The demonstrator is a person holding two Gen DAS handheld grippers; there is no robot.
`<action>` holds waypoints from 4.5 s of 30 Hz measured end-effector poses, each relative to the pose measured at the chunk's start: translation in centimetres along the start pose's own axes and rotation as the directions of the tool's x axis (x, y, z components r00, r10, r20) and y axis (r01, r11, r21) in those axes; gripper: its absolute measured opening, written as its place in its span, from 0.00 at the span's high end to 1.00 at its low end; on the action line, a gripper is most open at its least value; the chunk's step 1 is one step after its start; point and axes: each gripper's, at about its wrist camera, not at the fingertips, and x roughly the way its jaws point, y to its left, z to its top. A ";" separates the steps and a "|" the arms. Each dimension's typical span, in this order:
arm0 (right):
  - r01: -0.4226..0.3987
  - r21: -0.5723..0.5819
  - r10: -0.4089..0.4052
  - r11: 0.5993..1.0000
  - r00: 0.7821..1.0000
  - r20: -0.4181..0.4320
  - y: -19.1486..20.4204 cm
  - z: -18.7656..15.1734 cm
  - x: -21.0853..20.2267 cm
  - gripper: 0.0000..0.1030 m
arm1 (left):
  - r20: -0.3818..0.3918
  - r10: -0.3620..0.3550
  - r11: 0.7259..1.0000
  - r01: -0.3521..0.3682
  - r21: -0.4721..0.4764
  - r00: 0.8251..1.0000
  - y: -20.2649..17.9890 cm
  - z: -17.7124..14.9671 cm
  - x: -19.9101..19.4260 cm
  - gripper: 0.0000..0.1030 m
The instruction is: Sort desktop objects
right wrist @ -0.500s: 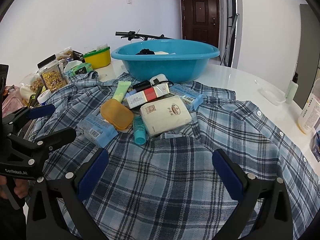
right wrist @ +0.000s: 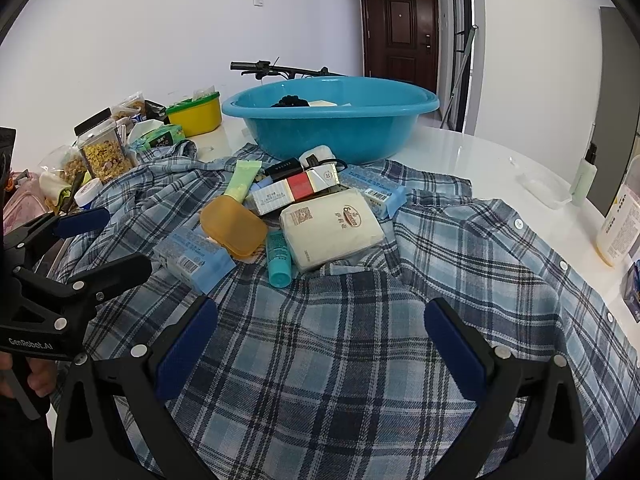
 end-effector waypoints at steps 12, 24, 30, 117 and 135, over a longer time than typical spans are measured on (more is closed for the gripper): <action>0.007 0.005 -0.007 1.000 1.000 -0.009 -0.2 -0.1 0.3 0.00 | 0.001 0.002 1.000 -0.002 -0.001 1.000 -0.1 0.0 0.0 0.00; 0.007 0.005 -0.007 1.000 1.000 -0.012 -0.4 -0.2 0.4 0.00 | 0.000 0.011 1.000 -0.011 -0.006 1.000 0.4 0.1 0.1 0.00; 0.006 0.006 -0.006 1.000 1.000 -0.017 -0.5 -0.3 0.5 0.00 | -0.006 -0.004 1.000 0.004 -0.005 1.000 0.5 0.2 0.5 0.00; -0.140 -0.097 0.127 0.985 0.983 -0.129 -2.6 5.5 11.2 0.27 | -0.038 -0.139 0.985 0.134 -0.106 0.990 1.6 0.0 4.8 0.29; -0.160 -0.069 0.155 0.985 0.985 -0.074 -3.0 5.7 10.1 0.27 | 0.060 -0.057 0.997 0.060 -0.040 0.997 1.3 7.5 0.7 0.29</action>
